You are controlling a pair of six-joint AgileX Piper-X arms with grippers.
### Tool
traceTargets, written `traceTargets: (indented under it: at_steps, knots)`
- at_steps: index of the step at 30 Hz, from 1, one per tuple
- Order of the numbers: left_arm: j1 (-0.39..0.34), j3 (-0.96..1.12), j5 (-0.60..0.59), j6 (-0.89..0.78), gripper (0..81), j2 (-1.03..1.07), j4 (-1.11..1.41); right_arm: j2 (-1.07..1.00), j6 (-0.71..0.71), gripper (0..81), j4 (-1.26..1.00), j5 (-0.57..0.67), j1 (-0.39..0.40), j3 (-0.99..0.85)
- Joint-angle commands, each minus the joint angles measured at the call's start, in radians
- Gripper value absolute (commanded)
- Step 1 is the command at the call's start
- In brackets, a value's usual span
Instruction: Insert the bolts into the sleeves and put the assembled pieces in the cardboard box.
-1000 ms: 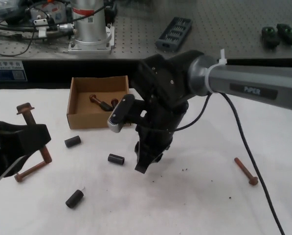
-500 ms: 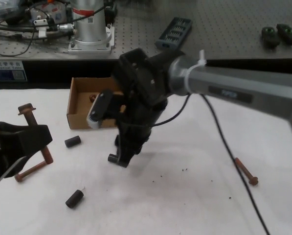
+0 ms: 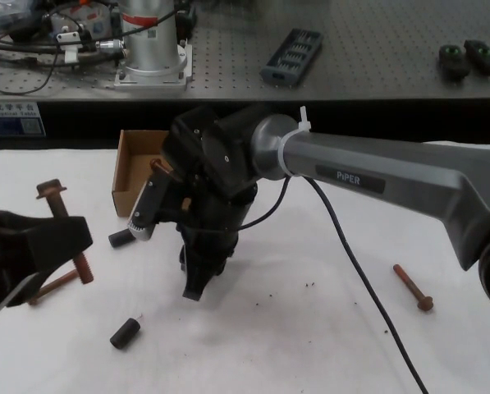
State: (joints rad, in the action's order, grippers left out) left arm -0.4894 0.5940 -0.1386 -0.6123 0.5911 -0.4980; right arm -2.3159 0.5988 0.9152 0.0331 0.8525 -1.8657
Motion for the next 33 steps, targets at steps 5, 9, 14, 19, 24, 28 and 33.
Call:
traceTargets:
  at_steps: [5,9,14,19,24,28,33]
  knots:
    - [0.001,0.003,-0.004,-0.002,0.6,-0.095,-0.054,0.0,-0.007,24.8,0.018,-0.024,-0.006,-0.011]
    - [0.001,0.003,-0.004,-0.002,0.6,-0.129,-0.079,0.0,-0.017,13.5,0.015,-0.04,-0.006,-0.011]
    - [0.001,0.003,-0.004,-0.01,0.6,-0.15,-0.129,0.0,-0.039,4.2,-0.02,-0.098,-0.001,-0.011]
    - [0.001,0.003,0.0,-0.012,0.6,-0.158,-0.114,0.01,-0.195,4.3,-0.039,-0.016,-0.008,-0.013]
    - [0.001,0.003,0.008,-0.017,0.6,-0.152,-0.025,0.096,-0.273,4.3,-0.042,0.188,-0.055,0.025]
    - [0.001,0.003,0.006,-0.042,0.6,-0.111,0.088,0.254,-0.302,4.3,-0.123,0.281,-0.117,0.182]
    - [0.001,0.003,-0.095,-0.09,0.6,0.059,0.294,0.527,-0.356,4.3,-0.284,0.454,-0.201,0.491]
